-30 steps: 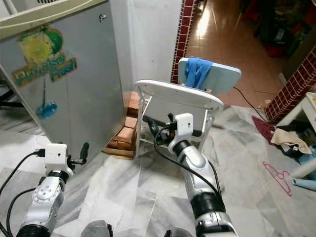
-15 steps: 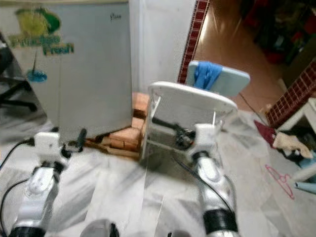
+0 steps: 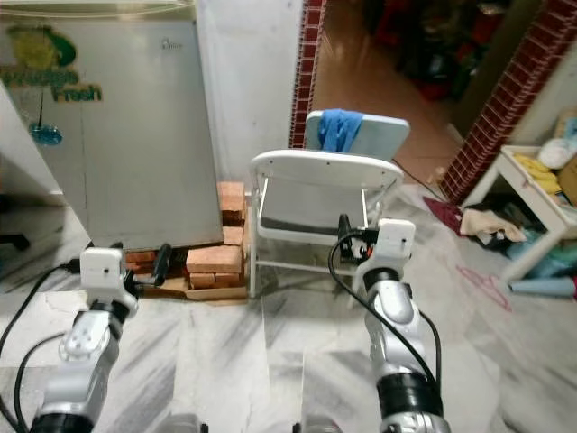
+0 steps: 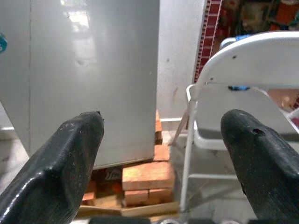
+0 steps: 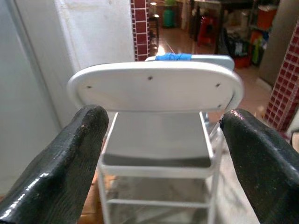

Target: Restocking fridge

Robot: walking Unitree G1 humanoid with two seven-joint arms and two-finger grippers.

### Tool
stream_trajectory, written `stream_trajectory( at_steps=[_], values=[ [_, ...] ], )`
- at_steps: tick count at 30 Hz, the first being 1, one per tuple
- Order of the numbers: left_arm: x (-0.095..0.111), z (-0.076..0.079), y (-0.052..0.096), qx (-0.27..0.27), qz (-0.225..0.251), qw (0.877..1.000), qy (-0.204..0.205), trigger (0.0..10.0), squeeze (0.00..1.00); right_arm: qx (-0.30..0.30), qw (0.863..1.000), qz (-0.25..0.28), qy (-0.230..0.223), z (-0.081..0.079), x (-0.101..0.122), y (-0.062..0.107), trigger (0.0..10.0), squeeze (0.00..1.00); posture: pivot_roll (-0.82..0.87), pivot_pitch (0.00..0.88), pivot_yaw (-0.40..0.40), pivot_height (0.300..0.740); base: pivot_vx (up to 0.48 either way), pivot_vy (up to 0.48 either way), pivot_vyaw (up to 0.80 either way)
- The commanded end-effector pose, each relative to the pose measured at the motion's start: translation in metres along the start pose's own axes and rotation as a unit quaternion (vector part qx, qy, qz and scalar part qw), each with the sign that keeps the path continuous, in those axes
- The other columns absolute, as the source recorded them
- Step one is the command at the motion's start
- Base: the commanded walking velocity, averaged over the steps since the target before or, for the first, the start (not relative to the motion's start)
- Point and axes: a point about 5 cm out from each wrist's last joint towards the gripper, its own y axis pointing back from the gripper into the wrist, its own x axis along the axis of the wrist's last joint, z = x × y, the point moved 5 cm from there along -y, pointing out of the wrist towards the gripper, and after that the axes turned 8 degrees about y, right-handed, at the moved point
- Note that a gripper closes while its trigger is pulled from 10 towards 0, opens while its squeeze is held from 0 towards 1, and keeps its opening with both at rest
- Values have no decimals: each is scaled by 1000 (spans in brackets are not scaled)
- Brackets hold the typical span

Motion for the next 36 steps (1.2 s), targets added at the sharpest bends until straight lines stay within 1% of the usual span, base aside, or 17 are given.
stream_trajectory(
  at_steps=[1,8,14,17,23,27,32,36],
  values=[
    [1,0,-2,-2,-1,1000,-1,10000,0,1,1000,12,10,-1,9,-4,10000,0,16,0,-36,740,0,480,-800],
    [0,-1,-3,-6,-5,1000,3,10000,0,-3,1000,5,6,0,4,-1,10000,0,14,0,-37,740,0,480,-800],
    [-4,0,2,-5,-5,1000,1,10000,0,-8,1000,-1,12,7,-1,5,10000,0,16,0,-41,740,0,480,-738],
    [-5,1,3,-6,-7,1000,2,10000,0,-8,1000,-2,14,9,-3,6,10000,0,15,0,-43,740,0,480,-498],
    [-6,1,4,-10,-7,1000,3,10000,0,-9,1000,2,16,11,1,4,10000,0,15,0,-43,740,0,480,0],
    [-6,0,4,-11,-6,1000,-1,10000,0,-14,1000,-3,18,14,-2,5,10000,0,14,0,-44,740,0,480,0],
    [-7,-3,4,-7,-7,1000,-3,10000,0,-14,1000,-1,21,14,-2,5,10000,0,12,0,-45,740,0,480,-438],
    [-7,-1,3,-8,-7,1000,-3,10000,0,-14,1000,0,21,14,-1,3,10000,0,13,0,-45,740,0,480,0]
  ],
)
